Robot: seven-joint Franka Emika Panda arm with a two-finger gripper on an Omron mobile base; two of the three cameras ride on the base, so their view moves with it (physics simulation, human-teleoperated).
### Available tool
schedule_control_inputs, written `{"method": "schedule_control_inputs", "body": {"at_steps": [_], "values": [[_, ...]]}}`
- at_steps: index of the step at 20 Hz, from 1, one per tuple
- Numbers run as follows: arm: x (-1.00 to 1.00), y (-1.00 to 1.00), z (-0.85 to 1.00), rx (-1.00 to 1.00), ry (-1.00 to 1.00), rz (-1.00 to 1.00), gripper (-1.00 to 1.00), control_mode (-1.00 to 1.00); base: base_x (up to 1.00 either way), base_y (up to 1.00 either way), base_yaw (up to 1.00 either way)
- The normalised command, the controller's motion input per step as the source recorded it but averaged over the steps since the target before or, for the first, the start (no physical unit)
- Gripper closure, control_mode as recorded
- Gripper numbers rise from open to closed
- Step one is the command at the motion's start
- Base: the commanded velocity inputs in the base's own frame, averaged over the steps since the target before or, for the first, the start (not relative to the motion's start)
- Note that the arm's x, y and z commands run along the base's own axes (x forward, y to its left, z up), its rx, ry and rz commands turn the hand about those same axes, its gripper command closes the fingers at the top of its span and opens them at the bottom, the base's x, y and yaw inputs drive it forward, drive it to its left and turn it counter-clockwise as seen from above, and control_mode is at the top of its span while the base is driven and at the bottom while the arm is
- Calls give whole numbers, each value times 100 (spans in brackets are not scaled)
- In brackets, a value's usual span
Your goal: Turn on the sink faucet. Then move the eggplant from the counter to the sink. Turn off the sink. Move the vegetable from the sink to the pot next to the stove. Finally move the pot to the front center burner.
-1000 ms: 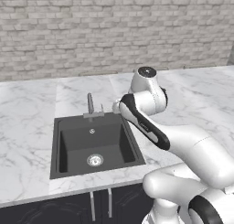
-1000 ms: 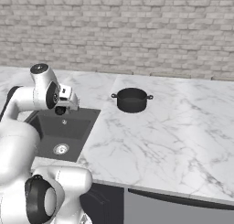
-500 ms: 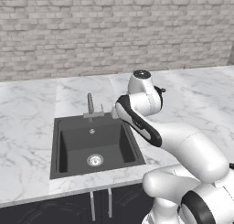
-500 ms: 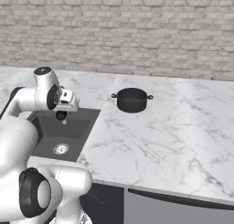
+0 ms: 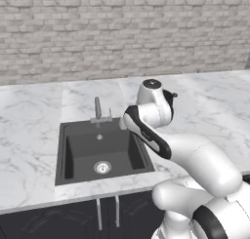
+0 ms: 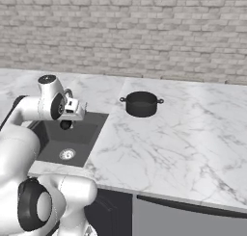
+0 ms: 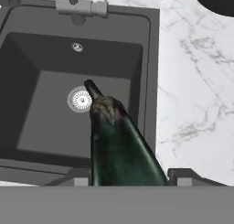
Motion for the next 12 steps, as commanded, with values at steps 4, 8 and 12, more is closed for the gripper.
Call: {"method": "schedule_control_inputs", "body": {"at_steps": [4,8,12], "values": [[0,0,0,0,0,0,100,100,-70,0,17],[0,0,0,0,0,0,100,100,-76,8,19],[0,0,0,0,0,0,100,100,-49,45,33]]}}
